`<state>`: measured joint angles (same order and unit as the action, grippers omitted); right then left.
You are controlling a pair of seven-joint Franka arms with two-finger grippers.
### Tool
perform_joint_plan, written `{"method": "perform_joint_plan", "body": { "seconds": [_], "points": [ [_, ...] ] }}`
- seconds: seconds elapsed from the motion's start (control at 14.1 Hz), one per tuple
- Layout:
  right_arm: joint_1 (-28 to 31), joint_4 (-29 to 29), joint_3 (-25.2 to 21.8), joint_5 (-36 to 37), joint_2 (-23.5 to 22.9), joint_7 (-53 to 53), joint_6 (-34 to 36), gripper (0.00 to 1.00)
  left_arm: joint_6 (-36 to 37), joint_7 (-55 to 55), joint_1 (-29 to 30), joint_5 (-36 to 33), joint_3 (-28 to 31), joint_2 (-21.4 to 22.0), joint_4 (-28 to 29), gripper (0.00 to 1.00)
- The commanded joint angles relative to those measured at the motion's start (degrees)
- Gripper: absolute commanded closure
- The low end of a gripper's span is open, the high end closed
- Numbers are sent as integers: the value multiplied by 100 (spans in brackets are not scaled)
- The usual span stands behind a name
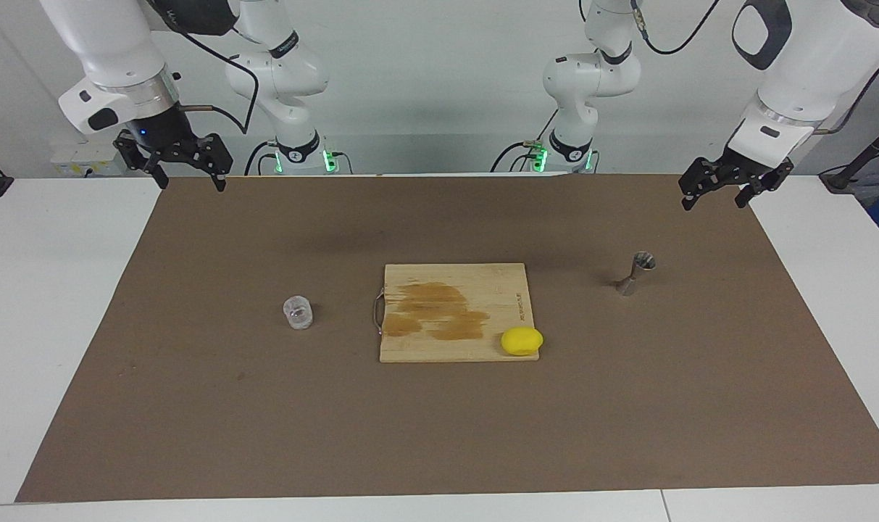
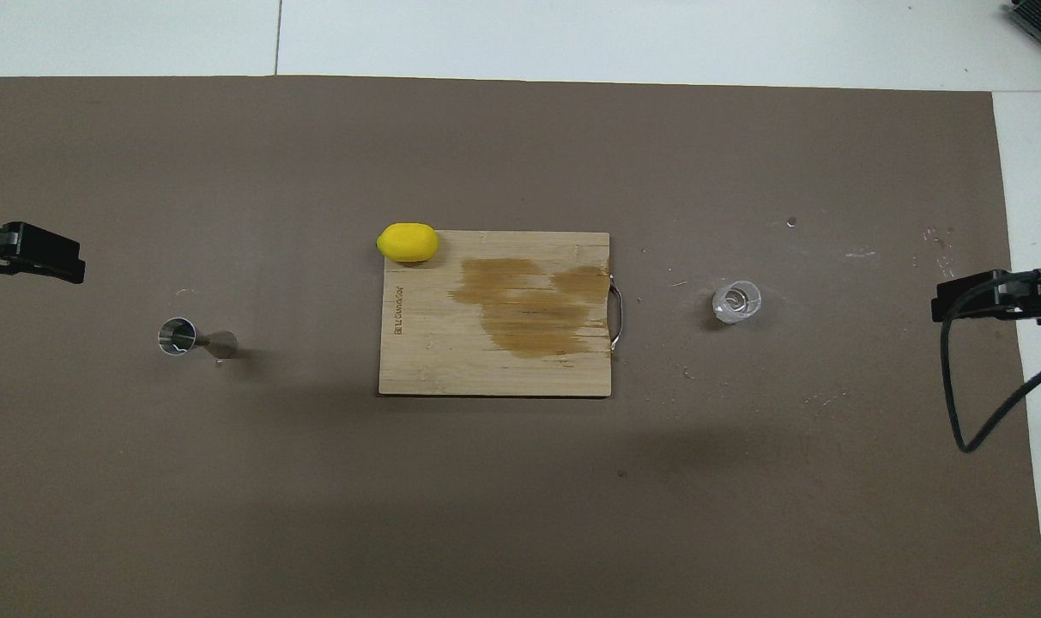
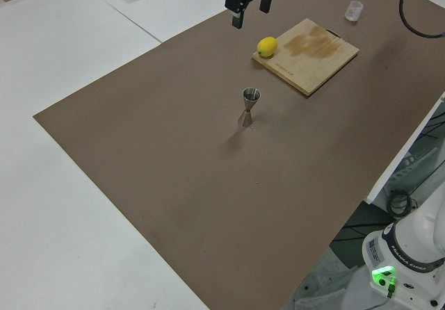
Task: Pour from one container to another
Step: 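Move both grippers inward toward the metal cup and glass cup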
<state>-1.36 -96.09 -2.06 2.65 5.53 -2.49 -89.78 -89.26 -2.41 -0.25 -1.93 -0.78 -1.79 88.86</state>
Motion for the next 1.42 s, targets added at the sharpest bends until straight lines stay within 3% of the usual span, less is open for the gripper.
{"method": "perform_joint_plan", "body": {
  "seconds": [0.0,0.64,0.99,1.34],
  "points": [
    [21,-68,12,-28,97,100,109,0,49,56,43,52,-37,91,53,0],
    [21,-112,12,-63,124,4,127,0,49,56,43,52,-37,91,53,0],
    [30,-191,12,-195,97,-1066,75,0,41,56,43,52,-37,91,53,0],
    [346,-348,-5,-1379,-87,-2805,-65,0,23,65,43,52,-28,99,79,0]
  ]
}}
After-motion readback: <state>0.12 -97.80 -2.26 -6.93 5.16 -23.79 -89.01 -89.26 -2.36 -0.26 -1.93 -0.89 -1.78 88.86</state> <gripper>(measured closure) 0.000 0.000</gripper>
